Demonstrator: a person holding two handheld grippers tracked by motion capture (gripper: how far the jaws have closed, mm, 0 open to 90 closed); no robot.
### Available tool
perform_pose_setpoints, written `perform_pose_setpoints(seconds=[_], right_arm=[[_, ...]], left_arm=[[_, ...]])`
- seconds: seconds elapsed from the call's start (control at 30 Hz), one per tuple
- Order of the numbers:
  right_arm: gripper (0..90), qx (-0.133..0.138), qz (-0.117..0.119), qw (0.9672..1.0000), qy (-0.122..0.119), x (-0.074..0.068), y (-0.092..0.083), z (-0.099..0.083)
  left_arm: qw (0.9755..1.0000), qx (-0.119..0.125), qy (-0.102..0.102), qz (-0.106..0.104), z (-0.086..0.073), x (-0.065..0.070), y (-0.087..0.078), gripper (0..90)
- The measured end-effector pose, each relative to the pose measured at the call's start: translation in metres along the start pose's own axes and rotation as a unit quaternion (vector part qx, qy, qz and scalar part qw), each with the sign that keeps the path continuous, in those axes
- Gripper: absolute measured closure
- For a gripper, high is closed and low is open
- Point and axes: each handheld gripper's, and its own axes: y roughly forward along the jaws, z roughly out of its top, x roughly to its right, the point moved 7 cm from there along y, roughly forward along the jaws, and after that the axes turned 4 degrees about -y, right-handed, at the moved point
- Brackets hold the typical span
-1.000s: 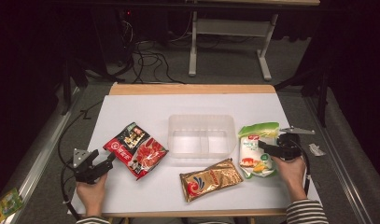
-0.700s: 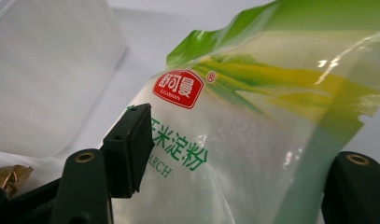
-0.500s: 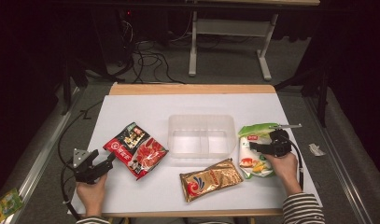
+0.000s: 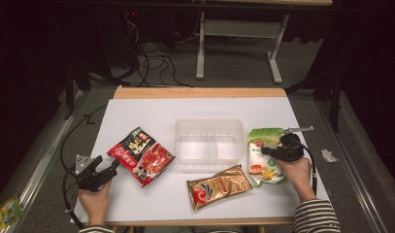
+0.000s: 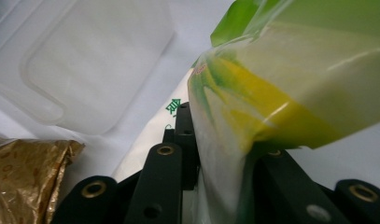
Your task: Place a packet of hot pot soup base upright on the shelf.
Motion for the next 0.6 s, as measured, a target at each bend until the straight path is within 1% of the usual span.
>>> perform_pose_setpoints(seconds=[0.03, 0.07, 0.13, 0.17, 0.23, 0.3, 0.37, 0.4, 0.43, 0.47, 0.53, 0.57, 0.6], right_arm=[[81.2, 0.004, 0.002, 1.0000, 0.000, -0.002, -0.001, 0.001], [81.9, 0.014, 0.004, 0.9999, -0.006, -0.004, -0.004, 0.002], [82.2, 0.017, 0.005, 0.9998, -0.008, -0.006, -0.005, 0.003], [82.8, 0.024, 0.000, 0.9996, -0.015, -0.009, -0.009, 0.004], [83.0, 0.027, -0.001, 0.9995, -0.016, -0.009, -0.010, 0.004], [83.4, 0.041, -0.004, 0.9989, -0.023, -0.012, -0.015, 0.005], [83.6, 0.045, -0.005, 0.9987, -0.022, -0.012, -0.017, 0.006], [83.7, 0.061, -0.007, 0.9979, -0.023, -0.013, -0.022, 0.008], [83.8, 0.068, -0.007, 0.9973, -0.026, -0.014, -0.025, 0.009], [83.8, 0.068, -0.007, 0.9973, -0.026, -0.014, -0.025, 0.009], [84.1, 0.084, -0.007, 0.9959, -0.033, -0.015, -0.030, 0.011], [84.1, 0.084, -0.007, 0.9959, -0.033, -0.015, -0.030, 0.011], [84.1, 0.090, -0.010, 0.9952, -0.037, -0.016, -0.032, 0.013]], left_arm=[[1.0000, 0.000, -0.001, -0.001, 0.000, 0.000, 0.000, 29.5], [1.0000, 0.000, -0.001, -0.002, 0.000, 0.000, 0.000, 29.4], [1.0000, 0.000, -0.001, -0.001, 0.000, 0.000, 0.000, 29.4], [1.0000, -0.001, 0.000, -0.001, 0.000, 0.000, 0.000, 29.4], [1.0000, -0.003, 0.000, -0.003, 0.000, 0.000, 0.001, 29.4], [1.0000, -0.002, 0.002, -0.002, 0.000, 0.001, 0.001, 29.4], [1.0000, -0.001, 0.002, -0.002, 0.000, 0.001, 0.001, 29.5], [1.0000, -0.002, 0.001, -0.002, 0.000, 0.001, 0.001, 29.5], [1.0000, -0.002, 0.001, -0.002, 0.000, 0.001, 0.001, 29.4], [1.0000, -0.002, 0.002, -0.003, 0.000, 0.001, 0.001, 29.4], [1.0000, -0.001, 0.004, -0.001, 0.000, 0.001, 0.001, 29.6], [1.0000, -0.001, 0.004, -0.001, 0.000, 0.001, 0.001, 29.6], [1.0000, -0.004, 0.003, -0.001, 0.000, 0.001, 0.001, 29.6]])
